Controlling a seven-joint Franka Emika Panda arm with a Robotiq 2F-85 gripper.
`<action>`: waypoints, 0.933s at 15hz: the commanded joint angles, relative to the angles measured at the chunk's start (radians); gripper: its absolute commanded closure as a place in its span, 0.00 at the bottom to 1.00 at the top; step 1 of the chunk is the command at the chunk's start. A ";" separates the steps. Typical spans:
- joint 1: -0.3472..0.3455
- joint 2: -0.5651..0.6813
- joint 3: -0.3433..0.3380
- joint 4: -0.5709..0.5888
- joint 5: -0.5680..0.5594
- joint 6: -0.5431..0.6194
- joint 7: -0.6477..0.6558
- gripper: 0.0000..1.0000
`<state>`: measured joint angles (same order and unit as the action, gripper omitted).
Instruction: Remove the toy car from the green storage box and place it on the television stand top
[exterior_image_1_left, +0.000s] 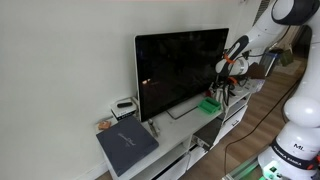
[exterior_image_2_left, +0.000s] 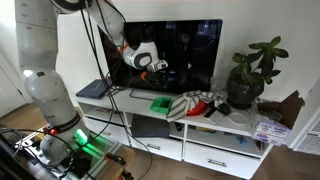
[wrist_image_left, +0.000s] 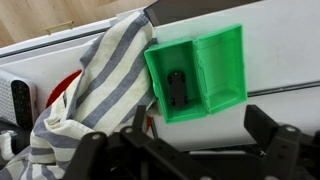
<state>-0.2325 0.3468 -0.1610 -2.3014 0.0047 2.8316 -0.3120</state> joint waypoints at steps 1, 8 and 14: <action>0.014 0.095 -0.001 0.091 -0.032 -0.024 0.075 0.00; 0.030 0.293 0.001 0.259 -0.033 -0.037 0.148 0.18; 0.028 0.418 -0.001 0.378 -0.037 -0.060 0.155 0.29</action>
<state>-0.2033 0.7077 -0.1577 -2.0011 -0.0032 2.8096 -0.1880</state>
